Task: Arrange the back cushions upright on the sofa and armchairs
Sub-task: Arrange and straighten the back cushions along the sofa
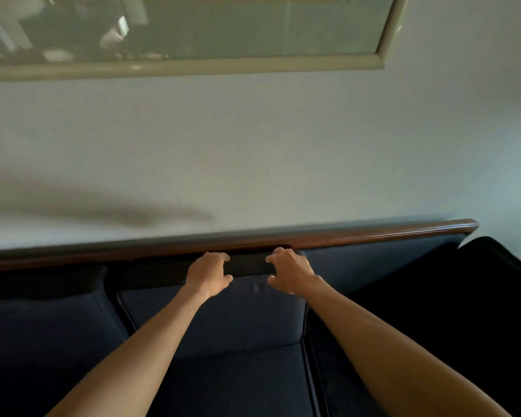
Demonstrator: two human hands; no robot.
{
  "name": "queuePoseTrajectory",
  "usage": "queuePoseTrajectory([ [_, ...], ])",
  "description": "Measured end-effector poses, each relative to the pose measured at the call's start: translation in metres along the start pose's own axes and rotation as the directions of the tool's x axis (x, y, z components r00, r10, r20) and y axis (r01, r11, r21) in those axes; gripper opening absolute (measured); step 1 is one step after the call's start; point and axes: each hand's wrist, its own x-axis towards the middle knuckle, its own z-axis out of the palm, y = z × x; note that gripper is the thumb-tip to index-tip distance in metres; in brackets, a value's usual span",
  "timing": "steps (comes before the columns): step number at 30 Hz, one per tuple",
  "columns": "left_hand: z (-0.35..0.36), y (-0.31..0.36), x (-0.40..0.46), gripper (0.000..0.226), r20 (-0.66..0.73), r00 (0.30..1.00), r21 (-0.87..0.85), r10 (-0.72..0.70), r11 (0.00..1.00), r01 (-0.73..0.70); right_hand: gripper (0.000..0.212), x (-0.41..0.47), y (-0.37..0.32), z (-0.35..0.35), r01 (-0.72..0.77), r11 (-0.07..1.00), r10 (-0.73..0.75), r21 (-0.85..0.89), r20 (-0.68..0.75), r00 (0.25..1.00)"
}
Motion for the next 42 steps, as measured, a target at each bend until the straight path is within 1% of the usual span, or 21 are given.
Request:
queuePoseTrajectory([
  [3,-0.029,0.061,-0.008,0.038,-0.016,0.997,-0.090,0.074,0.993,-0.075,0.046,-0.035,0.022,-0.041,-0.050,0.988,0.060,0.144,-0.069,0.996],
  [5,-0.044,0.105,-0.013,0.026,-0.043,0.990,-0.133,0.137,0.981,-0.141,0.040,-0.060,0.044,-0.067,-0.081,0.978,0.102,0.192,-0.103,0.989],
  [8,-0.054,0.183,-0.018,0.013,-0.075,0.969,-0.122,0.237,0.962,-0.244,0.035,-0.104,0.097,-0.106,-0.124,0.968,0.166,0.219,-0.187,0.968],
  [12,-0.042,0.295,-0.023,0.010,-0.084,0.940,-0.087,0.331,0.937,-0.338,0.029,-0.167,0.191,-0.138,-0.173,0.949,0.249,0.262,-0.292,0.923],
  [15,-0.012,0.375,-0.020,0.008,-0.079,0.918,-0.043,0.389,0.919,-0.393,0.033,-0.210,0.274,-0.140,-0.203,0.929,0.303,0.310,-0.322,0.897],
  [18,0.034,0.467,-0.011,0.016,-0.088,0.891,-0.034,0.445,0.893,-0.450,0.034,-0.252,0.375,-0.133,-0.240,0.912,0.351,0.332,-0.328,0.877],
  [21,0.090,0.562,-0.003,0.016,-0.111,0.849,-0.014,0.516,0.854,-0.521,0.033,-0.296,0.479,-0.107,-0.306,0.878,0.438,0.369,-0.355,0.826],
  [23,0.133,0.615,-0.004,0.014,-0.067,0.822,0.003,0.565,0.824,-0.566,0.037,-0.326,0.538,-0.073,-0.389,0.845,0.507,0.368,-0.316,0.802],
  [25,0.176,0.659,-0.006,0.016,0.005,0.796,0.031,0.605,0.796,-0.605,0.048,-0.354,0.589,-0.036,-0.489,0.794,0.582,0.362,-0.222,0.782],
  [27,0.206,0.689,-0.004,0.025,0.068,0.768,0.055,0.637,0.766,-0.641,0.060,-0.370,0.622,-0.012,-0.544,0.746,0.632,0.384,-0.150,0.760],
  [29,0.228,0.719,0.003,0.036,0.115,0.740,0.092,0.663,0.735,-0.672,0.072,-0.377,0.648,0.002,-0.557,0.707,0.659,0.436,-0.120,0.742],
  [32,0.256,0.742,0.010,0.059,0.206,0.712,0.164,0.671,0.694,-0.701,0.093,-0.378,0.666,0.022,-0.539,0.641,0.670,0.546,-0.055,0.741],
  [35,0.284,0.750,0.015,0.084,0.337,0.677,0.267,0.655,0.623,-0.736,0.123,-0.374,0.677,0.050,-0.516,0.537,0.670,0.667,0.035,0.742],
  [37,0.295,0.753,0.018,0.092,0.421,0.662,0.284,0.620,0.603,-0.745,0.137,-0.371,0.681,0.064,-0.485,0.455,0.660,0.747,0.083,0.747],
  [38,0.298,0.753,0.020,0.092,0.459,0.655,0.283,0.601,0.600,-0.749,0.139,-0.372,0.681,0.067,-0.466,0.411,0.650,0.783,0.106,0.752],
  [39,0.300,0.753,0.022,0.093,0.486,0.646,0.292,0.589,0.587,-0.755,0.133,-0.372,0.678,0.069,-0.446,0.379,0.654,0.811,0.107,0.749],
  [41,0.303,0.751,0.022,0.096,0.502,0.634,0.341,0.588,0.540,-0.770,0.105,-0.373,0.676,0.075,-0.400,0.332,0.696,0.854,0.064,0.715],
  [42,0.303,0.749,0.019,0.099,0.491,0.633,0.360,0.599,0.522,-0.773,0.096,-0.374,0.673,0.076,-0.376,0.316,0.712,0.871,0.044,0.701],
])
